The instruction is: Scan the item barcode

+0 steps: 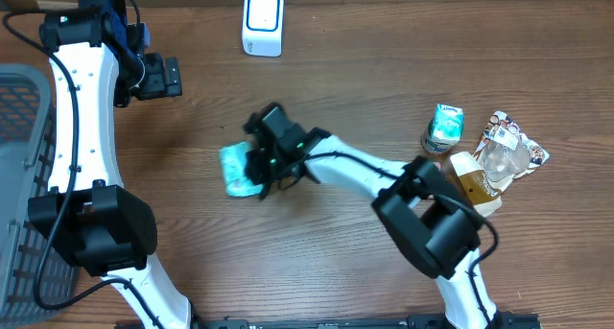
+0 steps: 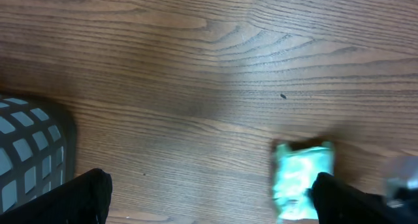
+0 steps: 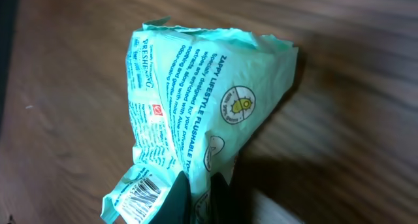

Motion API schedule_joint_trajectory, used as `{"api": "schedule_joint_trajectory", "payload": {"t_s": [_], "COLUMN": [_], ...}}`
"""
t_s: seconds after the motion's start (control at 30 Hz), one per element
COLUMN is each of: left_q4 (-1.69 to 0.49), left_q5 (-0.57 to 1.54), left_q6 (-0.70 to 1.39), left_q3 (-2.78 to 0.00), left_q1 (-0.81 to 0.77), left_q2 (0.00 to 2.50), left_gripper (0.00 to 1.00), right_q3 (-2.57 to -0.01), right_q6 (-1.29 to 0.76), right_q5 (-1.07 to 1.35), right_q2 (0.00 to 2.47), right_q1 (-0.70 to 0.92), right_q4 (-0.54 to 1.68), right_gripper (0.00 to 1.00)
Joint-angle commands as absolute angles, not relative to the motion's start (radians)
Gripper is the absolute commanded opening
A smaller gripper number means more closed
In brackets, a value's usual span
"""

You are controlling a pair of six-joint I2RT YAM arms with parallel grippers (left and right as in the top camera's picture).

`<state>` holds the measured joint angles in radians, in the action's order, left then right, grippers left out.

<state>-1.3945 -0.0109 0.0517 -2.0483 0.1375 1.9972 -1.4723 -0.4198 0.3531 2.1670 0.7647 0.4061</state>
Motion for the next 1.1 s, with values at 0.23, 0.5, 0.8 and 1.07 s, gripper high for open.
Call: {"api": "schedule_joint_trajectory", "payload": {"t_s": [0.23,0.5,0.8,1.07], "left_q4": [-1.394,-1.394,-1.394,-1.394], "left_q5": [-0.007,-0.007,-0.007,-0.007], "left_q6": [0.041,0.041,0.041,0.041], "left_q3": [-2.048,-2.048,-2.048,-2.048], "left_q1": [0.137,0.137,0.136,0.136], "left_q2": [1.970,1.970,1.970,1.970], "left_gripper": [1.00,1.00,1.00,1.00], "right_q3": [-1.475,-1.472,-1.406,-1.411], "right_q6": [-0.453,-0.513,-0.657,-0.665], "right_q5": [0.262,0.170,0.224,0.226], "right_q2": [1.927,1.891,2.011,2.057], "right_q1": [0.671,0.583,0.699,0.865], "right_q4": [0.782,1.006,1.040,0.886], "right_gripper": [0.25,0.56,0.48,0.56]}}
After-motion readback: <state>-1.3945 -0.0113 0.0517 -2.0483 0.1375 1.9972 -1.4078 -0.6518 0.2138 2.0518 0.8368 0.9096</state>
